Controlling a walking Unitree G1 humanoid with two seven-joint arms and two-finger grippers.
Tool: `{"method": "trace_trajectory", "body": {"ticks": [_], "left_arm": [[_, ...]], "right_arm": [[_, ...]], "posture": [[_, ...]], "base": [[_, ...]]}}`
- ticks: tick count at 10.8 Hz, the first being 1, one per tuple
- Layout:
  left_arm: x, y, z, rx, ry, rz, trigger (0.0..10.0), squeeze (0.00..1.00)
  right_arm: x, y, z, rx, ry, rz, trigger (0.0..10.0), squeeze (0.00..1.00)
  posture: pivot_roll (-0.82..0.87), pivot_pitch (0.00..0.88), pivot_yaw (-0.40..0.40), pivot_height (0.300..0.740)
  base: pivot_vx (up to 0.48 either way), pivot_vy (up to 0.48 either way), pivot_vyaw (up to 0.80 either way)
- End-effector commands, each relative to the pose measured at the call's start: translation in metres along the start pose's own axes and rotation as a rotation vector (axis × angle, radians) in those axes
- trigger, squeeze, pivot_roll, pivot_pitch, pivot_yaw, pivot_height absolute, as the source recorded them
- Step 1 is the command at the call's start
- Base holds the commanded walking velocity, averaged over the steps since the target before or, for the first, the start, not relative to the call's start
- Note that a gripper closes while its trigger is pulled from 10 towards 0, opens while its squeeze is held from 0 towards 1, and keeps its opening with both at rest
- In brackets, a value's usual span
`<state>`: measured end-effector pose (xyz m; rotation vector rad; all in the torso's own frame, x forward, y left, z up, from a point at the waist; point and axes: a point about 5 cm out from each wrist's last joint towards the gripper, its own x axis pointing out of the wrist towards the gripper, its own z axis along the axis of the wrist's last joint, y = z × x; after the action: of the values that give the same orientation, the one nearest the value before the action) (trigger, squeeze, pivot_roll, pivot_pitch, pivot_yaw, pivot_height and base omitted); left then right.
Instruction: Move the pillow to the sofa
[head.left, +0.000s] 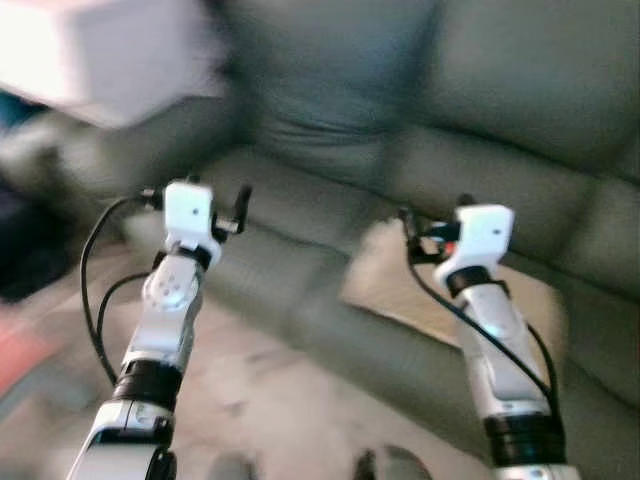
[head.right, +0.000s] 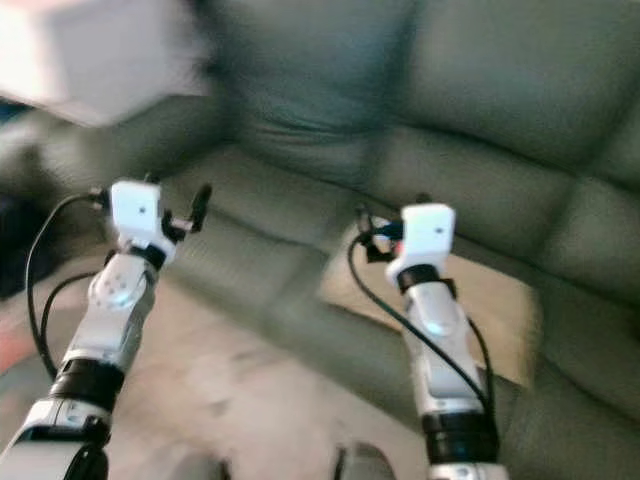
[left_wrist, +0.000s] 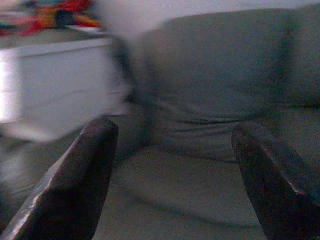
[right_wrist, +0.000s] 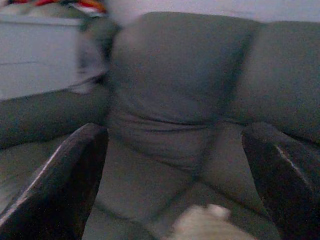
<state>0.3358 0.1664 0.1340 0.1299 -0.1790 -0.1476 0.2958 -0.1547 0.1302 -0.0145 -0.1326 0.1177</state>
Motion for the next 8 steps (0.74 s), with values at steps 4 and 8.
{"method": "trace_trajectory", "body": {"ticks": [4, 8], "left_arm": [[-0.012, 0.004, -0.005, 0.033, 0.009, 0.024, 10.0, 0.00], [-0.022, -0.001, -0.012, 0.036, 0.037, 0.021, 10.0, 0.00]], "right_arm": [[-0.007, 0.017, -0.005, 0.028, 0.017, 0.058, 10.0, 0.00], [-0.005, 0.011, -0.005, 0.023, 0.017, 0.042, 10.0, 0.00]], "posture": [[-0.07, 0.070, -0.035, 0.740], [-0.07, 0.082, -0.026, 0.740]], "base": [[0.000, 0.360, 0.80], [0.000, 0.000, 0.80]]}}
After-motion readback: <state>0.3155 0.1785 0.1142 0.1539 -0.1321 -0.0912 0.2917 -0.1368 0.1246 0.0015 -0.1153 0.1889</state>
